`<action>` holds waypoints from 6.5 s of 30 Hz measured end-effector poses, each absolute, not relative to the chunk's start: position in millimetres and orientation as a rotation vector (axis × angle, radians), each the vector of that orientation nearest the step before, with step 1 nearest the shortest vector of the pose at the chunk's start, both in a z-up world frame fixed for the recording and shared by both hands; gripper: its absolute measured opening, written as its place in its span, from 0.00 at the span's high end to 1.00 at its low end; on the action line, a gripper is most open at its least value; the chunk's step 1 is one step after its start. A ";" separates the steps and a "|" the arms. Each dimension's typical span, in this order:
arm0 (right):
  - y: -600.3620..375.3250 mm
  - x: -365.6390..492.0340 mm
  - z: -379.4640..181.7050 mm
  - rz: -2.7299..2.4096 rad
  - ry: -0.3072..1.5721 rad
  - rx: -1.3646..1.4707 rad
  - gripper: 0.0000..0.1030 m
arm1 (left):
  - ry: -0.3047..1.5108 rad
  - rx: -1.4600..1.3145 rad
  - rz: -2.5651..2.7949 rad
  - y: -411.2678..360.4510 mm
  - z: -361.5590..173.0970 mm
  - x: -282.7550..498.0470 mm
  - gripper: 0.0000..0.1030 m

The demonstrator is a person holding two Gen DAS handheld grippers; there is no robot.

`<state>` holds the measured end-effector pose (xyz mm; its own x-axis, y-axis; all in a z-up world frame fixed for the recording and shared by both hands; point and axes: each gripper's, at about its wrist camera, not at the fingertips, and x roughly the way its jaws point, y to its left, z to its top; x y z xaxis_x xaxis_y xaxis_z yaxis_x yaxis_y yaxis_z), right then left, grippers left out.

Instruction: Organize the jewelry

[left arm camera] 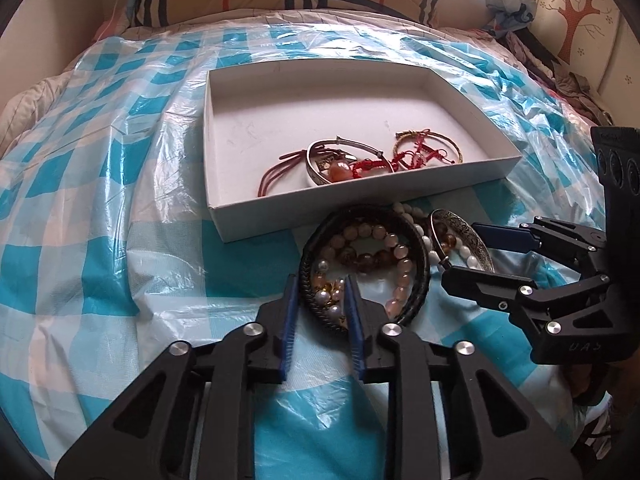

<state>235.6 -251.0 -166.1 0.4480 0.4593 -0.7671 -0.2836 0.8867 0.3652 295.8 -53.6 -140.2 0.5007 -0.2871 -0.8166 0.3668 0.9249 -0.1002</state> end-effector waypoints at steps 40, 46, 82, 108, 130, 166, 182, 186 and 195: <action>-262.8 210.9 -170.8 0.430 0.956 0.233 0.40 | 0.979 0.026 -0.448 -43.7 -140.7 283.1 0.91; -262.5 211.5 -170.9 0.430 0.955 0.234 0.40 | 0.979 0.039 -0.441 -45.5 -140.8 283.2 0.91; -260.9 211.1 -171.0 0.439 0.947 0.240 0.36 | 0.976 0.088 -0.410 -49.3 -141.1 281.7 0.83; -265.9 209.2 -167.7 0.410 0.920 0.229 0.41 | 0.970 0.106 -0.422 -54.4 -141.2 279.0 0.86; -267.6 207.3 -165.9 0.398 0.900 0.229 0.41 | 0.972 0.056 -0.439 -48.9 -142.7 280.9 0.88; -267.4 205.1 -164.1 0.391 0.888 0.226 0.41 | 0.955 -0.007 -0.464 -44.1 -134.2 281.9 0.91; -266.4 207.1 -166.9 0.387 0.907 0.216 0.41 | 0.960 0.017 -0.446 -45.1 -135.2 280.4 0.91; -269.4 205.6 -166.0 0.378 0.895 0.219 0.41 | 0.952 0.028 -0.444 -45.9 -131.7 277.1 0.91; -274.9 200.7 -161.4 0.360 0.858 0.227 0.41 | 0.925 0.043 -0.432 -43.2 -116.3 262.6 0.91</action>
<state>200.7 -274.9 -161.4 0.5993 0.3979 -0.6946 -0.2173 0.9160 0.3373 262.6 -43.2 -116.3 0.5228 -0.3421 -0.7808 0.3787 0.9138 -0.1468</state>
